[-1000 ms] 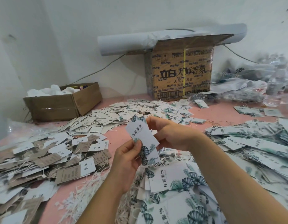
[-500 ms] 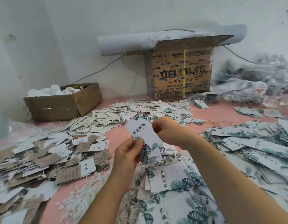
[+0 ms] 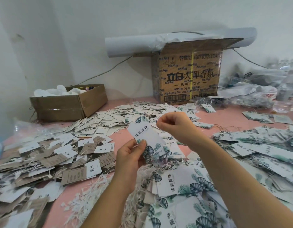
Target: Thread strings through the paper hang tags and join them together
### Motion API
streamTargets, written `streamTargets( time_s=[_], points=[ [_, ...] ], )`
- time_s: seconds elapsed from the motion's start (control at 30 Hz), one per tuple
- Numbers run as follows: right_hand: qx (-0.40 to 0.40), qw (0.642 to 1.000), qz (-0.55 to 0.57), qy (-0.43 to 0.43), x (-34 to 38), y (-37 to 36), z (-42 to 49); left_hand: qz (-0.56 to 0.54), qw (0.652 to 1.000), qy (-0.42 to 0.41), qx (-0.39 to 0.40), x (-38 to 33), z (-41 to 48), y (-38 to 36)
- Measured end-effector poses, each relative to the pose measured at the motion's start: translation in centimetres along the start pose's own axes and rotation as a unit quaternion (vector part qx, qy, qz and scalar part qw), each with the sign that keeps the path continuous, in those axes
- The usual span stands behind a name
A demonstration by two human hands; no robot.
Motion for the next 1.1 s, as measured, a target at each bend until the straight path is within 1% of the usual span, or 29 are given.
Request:
streamTargets(
  time_s=[0.1,0.17,0.37,0.57,0.67,0.83,1.1],
  points=[
    [-0.039,0.999,0.022,0.02,0.3,0.3,0.1,0.014,1.0,-0.017,-0.019,-0.1,0.2,0.2],
    [-0.05,0.998,0.014,0.038,0.5,0.3,0.0,0.04,0.998,-0.035,-0.019,-0.1,0.1,0.1],
    [-0.05,0.993,-0.072,0.073,1.3,-0.2,-0.1,0.081,0.993,-0.088,-0.006,-0.6,-0.4,-0.3],
    [-0.048,0.984,-0.133,0.109,2.0,-0.6,-0.5,0.116,0.987,-0.108,0.018,-1.1,-1.1,-1.1],
    [-0.048,0.981,-0.148,0.116,2.3,-0.7,-0.7,0.123,0.986,-0.112,0.02,-1.0,-1.1,-1.3],
    [-0.048,0.977,-0.165,0.122,2.8,-0.5,-0.9,0.124,0.981,-0.142,0.05,-1.1,-1.4,-1.5],
    [-0.049,0.97,-0.211,0.114,2.8,-0.6,-0.7,0.142,0.976,-0.159,0.038,-0.7,-1.2,-1.3]
  ],
)
Point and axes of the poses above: each hand's wrist, its own z-axis towards the middle knuckle, its own y-axis out of the back of the hand, x = y × z, the point moved 2 cm from there along z, towards the middle knuckle, and after that the axes turned 1 degree about -z, right-handed, at the moved point
